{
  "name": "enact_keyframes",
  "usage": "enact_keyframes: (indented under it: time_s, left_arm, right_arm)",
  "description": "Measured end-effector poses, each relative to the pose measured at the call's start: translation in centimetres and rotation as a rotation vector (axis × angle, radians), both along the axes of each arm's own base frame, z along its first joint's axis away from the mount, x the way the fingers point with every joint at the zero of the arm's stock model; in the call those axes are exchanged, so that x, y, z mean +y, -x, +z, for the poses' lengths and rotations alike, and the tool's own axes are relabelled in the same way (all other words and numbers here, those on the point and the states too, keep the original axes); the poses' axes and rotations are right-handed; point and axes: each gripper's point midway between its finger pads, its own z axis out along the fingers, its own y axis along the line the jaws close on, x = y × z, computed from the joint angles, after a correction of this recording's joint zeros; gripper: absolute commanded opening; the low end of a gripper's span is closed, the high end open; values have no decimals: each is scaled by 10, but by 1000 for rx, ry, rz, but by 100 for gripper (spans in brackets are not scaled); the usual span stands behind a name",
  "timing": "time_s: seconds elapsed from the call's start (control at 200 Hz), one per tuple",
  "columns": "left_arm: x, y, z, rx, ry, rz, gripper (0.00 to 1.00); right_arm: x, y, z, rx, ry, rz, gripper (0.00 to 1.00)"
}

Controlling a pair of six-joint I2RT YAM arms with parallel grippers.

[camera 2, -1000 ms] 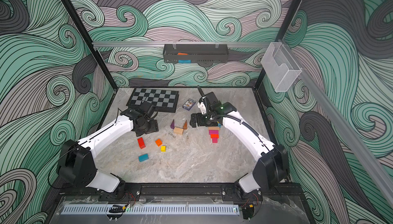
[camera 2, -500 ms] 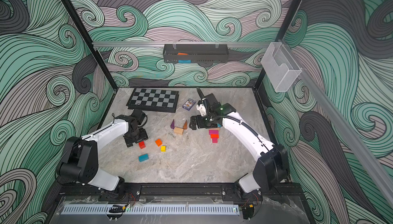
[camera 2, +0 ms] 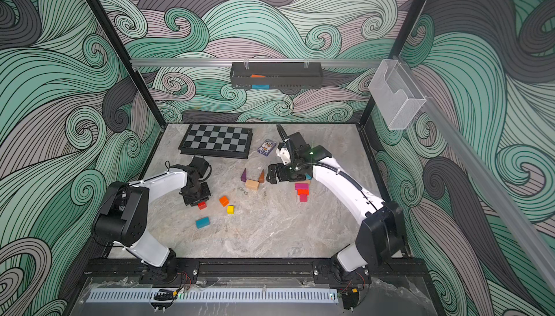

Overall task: Assemble a carrot with building blocks
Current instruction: Pick up the building block from the center of the board, then place the building block at the center of the board.

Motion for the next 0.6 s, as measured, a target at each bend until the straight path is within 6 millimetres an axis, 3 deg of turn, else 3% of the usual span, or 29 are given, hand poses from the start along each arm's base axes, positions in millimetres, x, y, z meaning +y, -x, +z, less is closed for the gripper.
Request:
enact_keyframes:
  time_s: [0.255,0.6]
  left_arm:
    - [-15,-4,13,-29,15,-83,11]
    - [-80,-31,71,-188,52,-366,6]
  right_arm:
    - [1,-1,-10,27,14,0,99]
    - [1,-2,-11,27,16,-1,99]
